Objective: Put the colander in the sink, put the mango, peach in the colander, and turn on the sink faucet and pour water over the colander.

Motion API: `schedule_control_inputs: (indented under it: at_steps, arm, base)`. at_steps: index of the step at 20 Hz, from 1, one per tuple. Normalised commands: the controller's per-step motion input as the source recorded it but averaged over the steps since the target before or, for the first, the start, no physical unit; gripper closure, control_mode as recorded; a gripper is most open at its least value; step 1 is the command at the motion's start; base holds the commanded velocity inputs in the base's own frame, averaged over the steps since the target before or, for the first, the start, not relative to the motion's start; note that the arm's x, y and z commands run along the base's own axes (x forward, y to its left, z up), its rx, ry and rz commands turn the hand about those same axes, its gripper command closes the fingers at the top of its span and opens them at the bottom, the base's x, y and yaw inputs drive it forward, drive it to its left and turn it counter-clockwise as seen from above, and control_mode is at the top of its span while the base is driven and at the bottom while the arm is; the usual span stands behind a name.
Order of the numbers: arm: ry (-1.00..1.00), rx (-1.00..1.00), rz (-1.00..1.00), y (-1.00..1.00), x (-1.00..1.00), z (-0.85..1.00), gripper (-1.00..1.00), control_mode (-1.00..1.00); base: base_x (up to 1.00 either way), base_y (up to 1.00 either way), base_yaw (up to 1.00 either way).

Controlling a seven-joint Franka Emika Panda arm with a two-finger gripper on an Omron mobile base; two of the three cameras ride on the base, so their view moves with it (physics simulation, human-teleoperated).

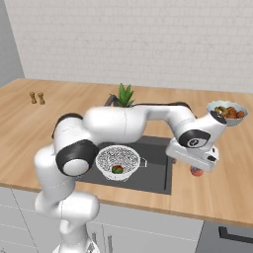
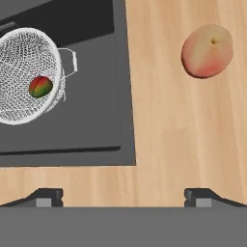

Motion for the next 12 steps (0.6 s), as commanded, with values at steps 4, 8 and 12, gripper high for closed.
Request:
schedule_control_inputs:
  at_steps: [4,8,12]
  arm:
    - [0.00,0.00,0.04,-0.23,0.27,-0.30,-1.00,-1.00]
    - [0.00,0.00,0.02,-0.28,0.37,-0.22,-1.00,-1.00]
    - [0.00,0.00,0.01,-0.26,0.41,-0.23,-1.00,-1.00]
  base:
    - [0.00,0.00,0.00]
    - [0.00,0.00,0.00]
    - [0.00,0.00,0.00]
